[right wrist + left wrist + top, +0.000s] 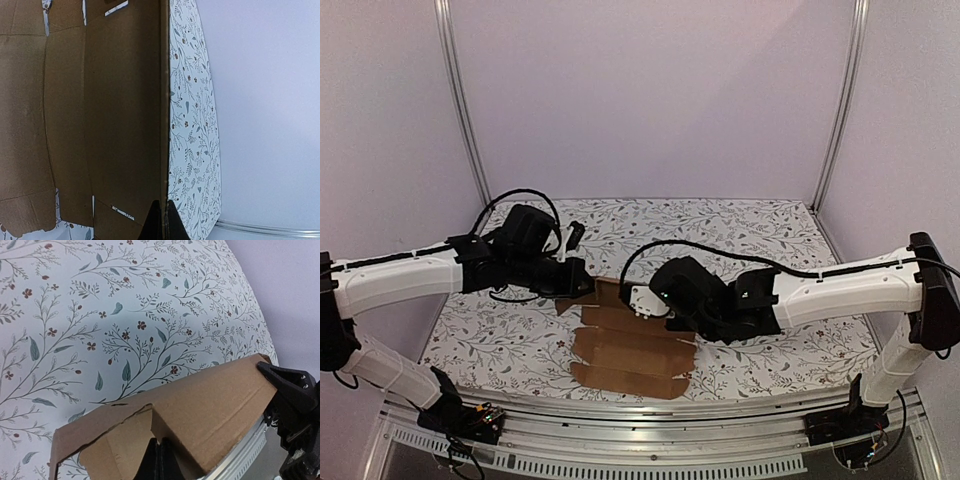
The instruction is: Fold the paper box
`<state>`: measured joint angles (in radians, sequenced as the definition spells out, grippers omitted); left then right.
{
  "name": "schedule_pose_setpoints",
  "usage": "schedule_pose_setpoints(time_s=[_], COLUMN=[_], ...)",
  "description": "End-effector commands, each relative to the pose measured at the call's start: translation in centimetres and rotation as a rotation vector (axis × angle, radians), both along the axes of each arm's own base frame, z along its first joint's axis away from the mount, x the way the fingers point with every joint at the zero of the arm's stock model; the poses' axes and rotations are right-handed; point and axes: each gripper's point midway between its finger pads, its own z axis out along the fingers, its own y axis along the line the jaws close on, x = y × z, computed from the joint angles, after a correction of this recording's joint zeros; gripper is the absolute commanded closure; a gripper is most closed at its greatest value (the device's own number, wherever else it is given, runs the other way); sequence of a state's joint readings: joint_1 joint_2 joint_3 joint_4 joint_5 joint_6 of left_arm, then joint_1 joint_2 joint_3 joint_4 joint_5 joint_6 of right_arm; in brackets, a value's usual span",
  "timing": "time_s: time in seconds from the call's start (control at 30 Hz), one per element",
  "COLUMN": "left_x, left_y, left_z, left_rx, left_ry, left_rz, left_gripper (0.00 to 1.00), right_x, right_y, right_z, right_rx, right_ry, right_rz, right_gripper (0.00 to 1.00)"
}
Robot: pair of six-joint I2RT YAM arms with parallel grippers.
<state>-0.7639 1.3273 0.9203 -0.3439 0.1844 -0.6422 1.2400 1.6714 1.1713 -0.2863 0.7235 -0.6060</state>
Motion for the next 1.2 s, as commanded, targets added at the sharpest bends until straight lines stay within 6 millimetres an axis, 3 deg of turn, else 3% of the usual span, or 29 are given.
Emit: schedule_pose_setpoints(time_s=[0.0, 0.3, 0.47, 0.8, 1.17], left_x=[0.2, 1.1, 1.2, 0.1, -1.7], left_y=[-1.7, -2.5, -1.9, 1.9, 7.3], left_z=[1.7, 4.0, 4.0, 1.1, -2.7], left_rx=[-0.078, -0.202, -0.197, 0.010, 0.192], left_ry=[-0.020, -0.062, -0.071, -0.060, -0.054], left_rz=[-0.021, 0.025, 0.055, 0.092, 0.179], left_gripper=[1.00, 1.00, 1.00, 1.00, 1.00], right_x=[-0.4, -1.4, -1.4, -0.3, 0.2], right_y=[1.4, 1.9, 1.6, 0.3, -0.1], right_z=[0.6, -0.3, -0.4, 0.2, -0.1], right_rx=[0.069, 0.087, 0.096, 0.084, 0.121], right_ry=[0.001, 0.032, 0.032, -0.007, 0.233], right_rz=[-0.006, 0.006, -0.014, -0.083, -0.114], right_gripper=[1.00, 1.00, 1.00, 1.00, 1.00])
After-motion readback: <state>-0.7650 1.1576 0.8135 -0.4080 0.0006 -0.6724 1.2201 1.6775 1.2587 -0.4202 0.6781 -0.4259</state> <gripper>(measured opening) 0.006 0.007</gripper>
